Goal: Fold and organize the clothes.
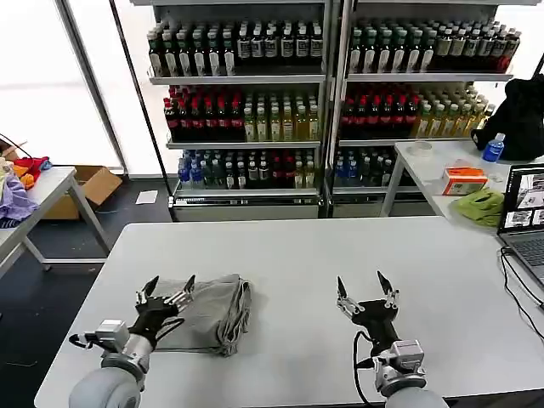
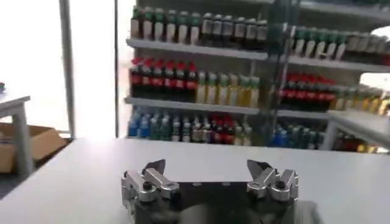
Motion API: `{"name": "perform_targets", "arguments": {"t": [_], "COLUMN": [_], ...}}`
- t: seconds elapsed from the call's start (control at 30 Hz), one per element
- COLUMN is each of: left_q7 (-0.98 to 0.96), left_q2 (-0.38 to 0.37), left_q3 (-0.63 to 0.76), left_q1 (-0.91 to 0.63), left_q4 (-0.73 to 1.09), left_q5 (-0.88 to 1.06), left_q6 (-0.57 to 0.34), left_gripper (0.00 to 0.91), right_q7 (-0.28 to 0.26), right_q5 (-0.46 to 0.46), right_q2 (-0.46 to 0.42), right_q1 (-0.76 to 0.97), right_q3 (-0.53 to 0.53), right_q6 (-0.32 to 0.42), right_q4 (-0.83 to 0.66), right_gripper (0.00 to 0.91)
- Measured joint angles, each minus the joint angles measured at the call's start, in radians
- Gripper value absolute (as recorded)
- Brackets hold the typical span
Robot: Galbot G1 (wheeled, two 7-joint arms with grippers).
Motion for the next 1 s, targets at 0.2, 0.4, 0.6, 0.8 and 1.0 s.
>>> {"name": "perform_targets", "arguments": {"t": [0.2, 0.4, 0.6, 0.8, 1.0], "left_q7": [0.009, 0.026, 0.043, 0.062, 0.074], "left_q2": [-0.002, -0.008, -0.002, -0.002, 0.0], "left_q3": [-0.04, -0.056, -0.068, -0.075, -0.082], "left_q1": [0.019, 0.025, 0.021, 0.015, 0.009], "left_q4": [0.042, 0.085, 0.127, 0.169, 0.209], "left_q5": [0.026, 0.043, 0.053, 0.052, 0.031], "left_q6": [0.002, 0.002, -0.004, -0.005, 0.002], "left_gripper": [0.907, 0.907, 0.907, 0.907, 0.897], "right_q7": [0.0, 0.0, 0.0, 0.0, -0.001], "right_q5": [0.005, 0.004, 0.001, 0.001, 0.001], "right_q2": [-0.01, -0.009, -0.009, -0.011, -0.013], "right_q1": [0.003, -0.003, -0.015, -0.029, -0.031], "right_q3": [-0.005, -0.009, -0.006, 0.001, 0.008], "right_q6": [0.001, 0.004, 0.004, 0.006, 0.006], "right_q4": [0.002, 0.011, 0.019, 0.027, 0.032], "right_gripper": [0.907, 0.907, 0.907, 0.907, 0.907]}}
